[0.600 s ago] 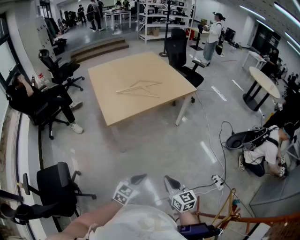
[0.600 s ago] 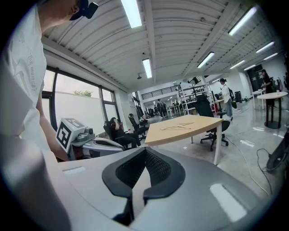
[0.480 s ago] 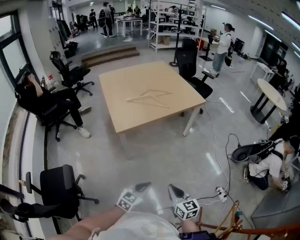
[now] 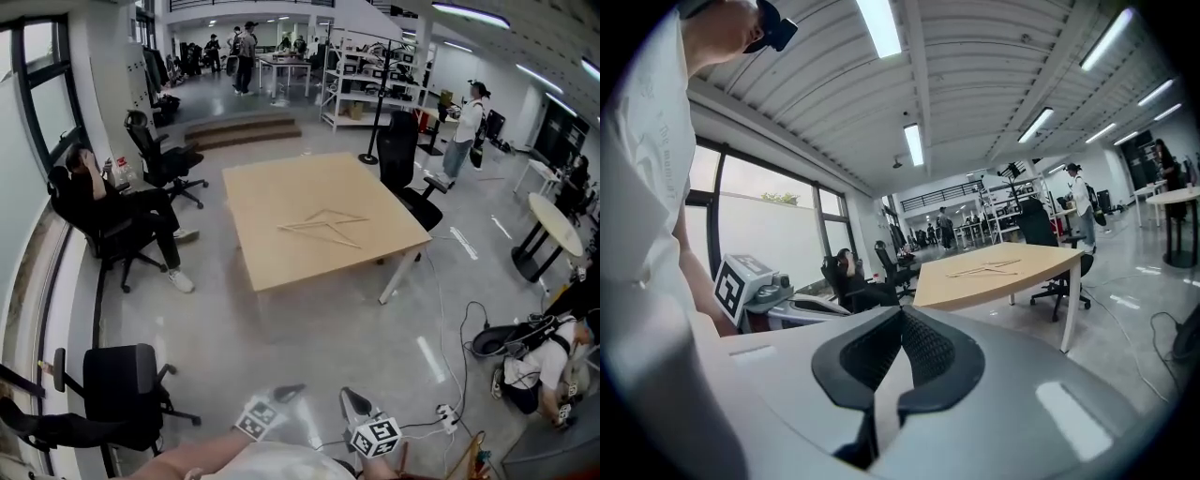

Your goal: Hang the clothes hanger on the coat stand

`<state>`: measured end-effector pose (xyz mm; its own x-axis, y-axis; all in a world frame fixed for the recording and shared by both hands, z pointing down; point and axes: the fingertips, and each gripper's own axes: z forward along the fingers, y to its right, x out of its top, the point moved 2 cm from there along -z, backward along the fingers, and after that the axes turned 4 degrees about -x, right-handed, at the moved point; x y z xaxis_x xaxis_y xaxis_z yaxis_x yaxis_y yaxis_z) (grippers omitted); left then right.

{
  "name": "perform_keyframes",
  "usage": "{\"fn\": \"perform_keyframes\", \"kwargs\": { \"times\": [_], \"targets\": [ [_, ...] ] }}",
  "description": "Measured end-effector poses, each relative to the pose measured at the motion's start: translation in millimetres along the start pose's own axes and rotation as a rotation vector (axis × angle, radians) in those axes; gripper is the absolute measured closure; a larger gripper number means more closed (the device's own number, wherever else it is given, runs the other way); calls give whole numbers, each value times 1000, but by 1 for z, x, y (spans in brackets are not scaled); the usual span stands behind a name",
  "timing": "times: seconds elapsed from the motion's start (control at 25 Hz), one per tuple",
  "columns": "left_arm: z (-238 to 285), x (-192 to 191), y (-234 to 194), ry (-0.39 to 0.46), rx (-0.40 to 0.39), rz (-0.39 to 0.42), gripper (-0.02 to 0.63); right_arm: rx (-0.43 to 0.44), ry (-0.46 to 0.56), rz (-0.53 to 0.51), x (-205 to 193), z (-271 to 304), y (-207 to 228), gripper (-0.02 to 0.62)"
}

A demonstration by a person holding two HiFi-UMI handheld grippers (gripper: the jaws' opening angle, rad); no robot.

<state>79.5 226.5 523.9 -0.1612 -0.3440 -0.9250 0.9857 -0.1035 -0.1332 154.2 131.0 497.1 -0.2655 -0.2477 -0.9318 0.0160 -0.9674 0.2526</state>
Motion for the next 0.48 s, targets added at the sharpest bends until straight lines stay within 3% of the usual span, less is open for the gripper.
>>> {"fn": "perform_keyframes", "kwargs": {
  "times": [0.28, 0.48],
  "targets": [
    [-12, -5, -13, -1, -47, 33, 604, -42, -18, 1, -5, 17, -17, 581],
    [-18, -6, -31, -3, -40, 37, 604, -39, -22, -7, -2, 33, -23, 581]
  ]
}}
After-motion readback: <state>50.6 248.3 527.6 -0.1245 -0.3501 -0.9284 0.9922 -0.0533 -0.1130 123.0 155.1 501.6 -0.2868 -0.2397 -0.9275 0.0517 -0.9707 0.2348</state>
